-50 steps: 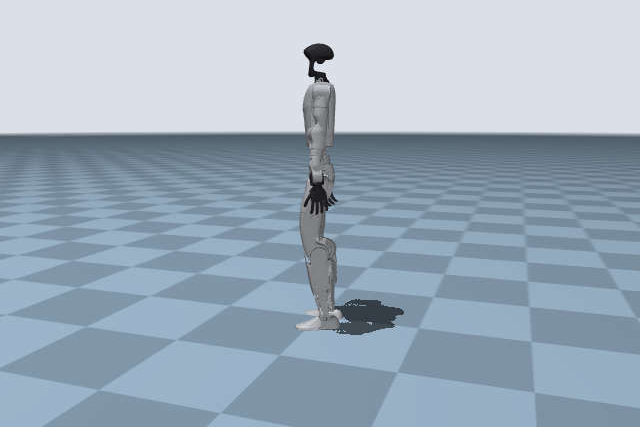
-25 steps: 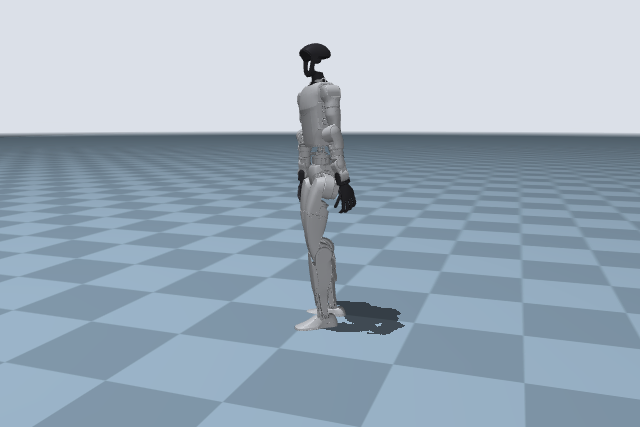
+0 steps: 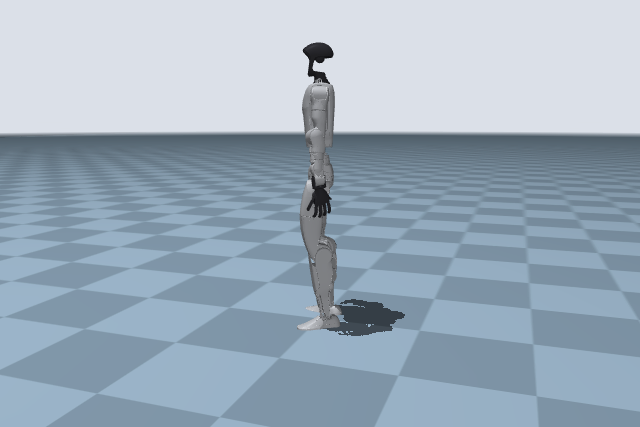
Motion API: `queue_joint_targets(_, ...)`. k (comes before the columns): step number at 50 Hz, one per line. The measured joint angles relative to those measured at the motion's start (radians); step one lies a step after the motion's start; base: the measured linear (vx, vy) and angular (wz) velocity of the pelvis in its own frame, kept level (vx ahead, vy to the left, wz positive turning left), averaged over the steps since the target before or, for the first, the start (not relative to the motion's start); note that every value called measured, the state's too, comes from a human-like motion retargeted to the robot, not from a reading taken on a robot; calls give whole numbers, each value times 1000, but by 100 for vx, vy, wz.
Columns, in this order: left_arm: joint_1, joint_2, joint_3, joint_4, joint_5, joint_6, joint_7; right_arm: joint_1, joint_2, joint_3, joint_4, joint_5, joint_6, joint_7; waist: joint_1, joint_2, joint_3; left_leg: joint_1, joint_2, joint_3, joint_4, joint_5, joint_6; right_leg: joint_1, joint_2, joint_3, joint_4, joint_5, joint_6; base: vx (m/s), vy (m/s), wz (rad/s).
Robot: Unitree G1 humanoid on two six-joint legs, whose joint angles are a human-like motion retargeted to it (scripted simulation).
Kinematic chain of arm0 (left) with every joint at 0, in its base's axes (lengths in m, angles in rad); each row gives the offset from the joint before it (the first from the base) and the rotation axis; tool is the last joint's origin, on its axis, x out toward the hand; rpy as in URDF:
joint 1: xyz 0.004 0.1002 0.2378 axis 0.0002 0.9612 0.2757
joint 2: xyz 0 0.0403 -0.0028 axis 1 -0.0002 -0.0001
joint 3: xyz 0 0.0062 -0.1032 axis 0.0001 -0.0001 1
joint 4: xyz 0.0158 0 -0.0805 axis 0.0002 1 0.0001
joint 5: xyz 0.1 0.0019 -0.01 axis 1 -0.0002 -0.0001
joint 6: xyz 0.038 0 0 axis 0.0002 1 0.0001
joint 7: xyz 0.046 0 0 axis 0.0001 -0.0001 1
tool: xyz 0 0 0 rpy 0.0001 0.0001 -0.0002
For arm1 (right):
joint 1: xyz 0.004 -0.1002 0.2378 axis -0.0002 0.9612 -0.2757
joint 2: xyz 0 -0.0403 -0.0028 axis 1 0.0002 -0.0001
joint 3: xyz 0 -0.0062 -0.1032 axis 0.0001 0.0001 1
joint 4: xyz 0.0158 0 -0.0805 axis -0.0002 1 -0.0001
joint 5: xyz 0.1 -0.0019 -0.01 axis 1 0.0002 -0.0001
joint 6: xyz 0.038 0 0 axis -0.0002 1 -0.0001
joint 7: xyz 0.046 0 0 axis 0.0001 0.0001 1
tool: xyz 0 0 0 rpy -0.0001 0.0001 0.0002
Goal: Upper body actions
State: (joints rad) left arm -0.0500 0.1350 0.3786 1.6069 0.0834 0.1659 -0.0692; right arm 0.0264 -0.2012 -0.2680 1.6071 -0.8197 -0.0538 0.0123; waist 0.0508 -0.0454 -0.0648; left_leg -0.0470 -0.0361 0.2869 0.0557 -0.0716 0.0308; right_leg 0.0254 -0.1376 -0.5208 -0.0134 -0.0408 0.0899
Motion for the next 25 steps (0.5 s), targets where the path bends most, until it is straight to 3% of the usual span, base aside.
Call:
queue_joint_targets(12,-10,-45,-140,-68,186,-48,-49,-9,25,3,18,49,23,-3,-87,56,-18,42,50,71,-25,-15,-21,-28,59,85,12,-14,-29,-5,-13,-36)
queue_joint_targets(25,8,9,-70,-39,167,-16,-68,-58,-1,26,53,2,39,-17,-94,77,-11,49,68,103,-24,-17,-29,-32,73,104,13,-14,-29,1,-1,-19)
